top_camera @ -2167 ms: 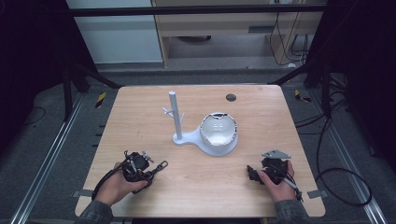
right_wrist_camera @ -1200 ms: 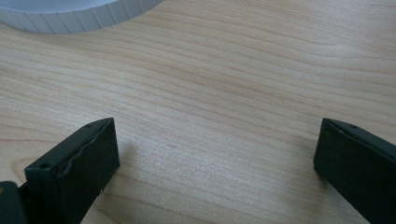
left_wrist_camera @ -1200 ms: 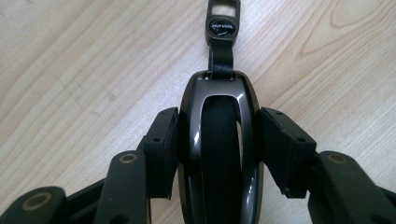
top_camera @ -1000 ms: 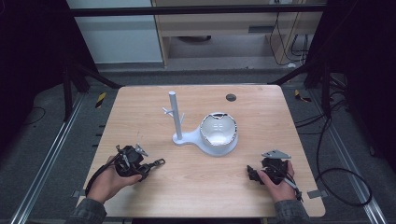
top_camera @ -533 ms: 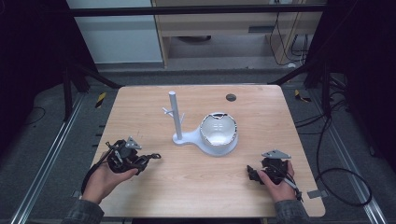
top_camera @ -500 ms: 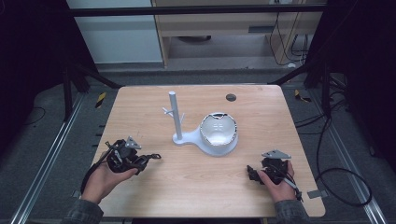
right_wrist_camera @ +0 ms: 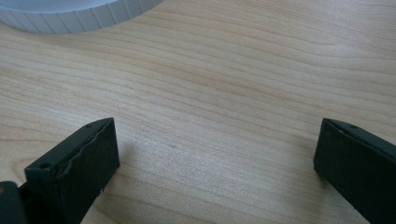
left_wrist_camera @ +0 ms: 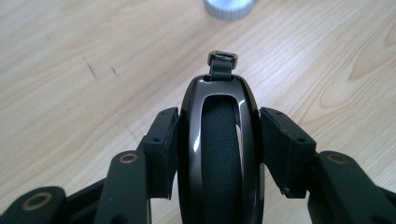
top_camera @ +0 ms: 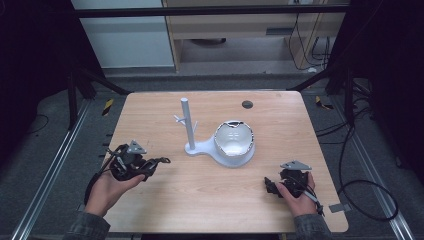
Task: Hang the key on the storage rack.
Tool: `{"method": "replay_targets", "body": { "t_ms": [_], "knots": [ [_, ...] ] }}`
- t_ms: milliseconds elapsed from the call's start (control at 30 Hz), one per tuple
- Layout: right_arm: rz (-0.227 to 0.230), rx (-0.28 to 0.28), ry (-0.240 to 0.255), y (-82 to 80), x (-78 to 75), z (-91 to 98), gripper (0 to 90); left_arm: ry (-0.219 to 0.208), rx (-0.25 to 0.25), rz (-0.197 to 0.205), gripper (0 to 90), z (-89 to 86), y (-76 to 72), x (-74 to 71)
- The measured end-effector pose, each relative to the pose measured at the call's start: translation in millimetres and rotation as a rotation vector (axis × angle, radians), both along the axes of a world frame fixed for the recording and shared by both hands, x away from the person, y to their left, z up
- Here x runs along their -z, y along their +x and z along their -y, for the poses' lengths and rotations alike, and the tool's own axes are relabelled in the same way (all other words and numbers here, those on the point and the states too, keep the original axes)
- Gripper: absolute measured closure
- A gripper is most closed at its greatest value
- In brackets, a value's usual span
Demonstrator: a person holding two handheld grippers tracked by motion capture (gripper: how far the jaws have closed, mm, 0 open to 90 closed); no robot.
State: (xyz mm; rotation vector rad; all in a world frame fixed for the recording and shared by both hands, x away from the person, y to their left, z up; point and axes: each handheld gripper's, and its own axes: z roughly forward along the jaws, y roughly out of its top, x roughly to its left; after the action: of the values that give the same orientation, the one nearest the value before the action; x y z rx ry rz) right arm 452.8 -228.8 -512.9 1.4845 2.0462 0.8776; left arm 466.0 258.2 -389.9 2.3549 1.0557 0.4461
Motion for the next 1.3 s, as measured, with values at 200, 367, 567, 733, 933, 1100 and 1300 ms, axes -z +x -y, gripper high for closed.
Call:
{"method": "replay_targets", "body": {
  "t_ms": [200, 367, 567, 733, 933, 1100, 1300],
  "knots": [
    [0.0, 0.0, -0.001, 0.0, 0.0, 0.0, 0.5, -0.069, -0.025, 0.071, 49.0, -8.7, -2.2, -17.6],
    [0.0, 0.0, 0.0, 0.0, 0.0, 0.0, 0.5, -0.094, -0.033, 0.103, 49.0, -13.0, -4.3, -23.9],
    [0.0, 0.0, 0.0, 0.0, 0.0, 0.0, 0.5, -0.119, -0.037, 0.15, 49.0, -15.6, -6.7, -36.7],
    [0.0, 0.0, 0.0, 0.0, 0.0, 0.0, 0.5, -0.133, -0.034, 0.167, 49.0, -15.2, -7.7, -44.3],
    [0.0, 0.0, 0.0, 0.0, 0.0, 0.0, 0.5, -0.139, -0.027, 0.187, 49.0, -13.7, -8.6, -52.1],
    [0.0, 0.0, 0.0, 0.0, 0.0, 0.0, 0.5, -0.146, -0.027, 0.21, 49.0, -12.7, -9.2, -61.4],
    [0.0, 0.0, 0.0, 0.0, 0.0, 0.0, 0.5, -0.149, -0.021, 0.236, 49.0, -10.2, -8.9, -74.9]
  ]
}}
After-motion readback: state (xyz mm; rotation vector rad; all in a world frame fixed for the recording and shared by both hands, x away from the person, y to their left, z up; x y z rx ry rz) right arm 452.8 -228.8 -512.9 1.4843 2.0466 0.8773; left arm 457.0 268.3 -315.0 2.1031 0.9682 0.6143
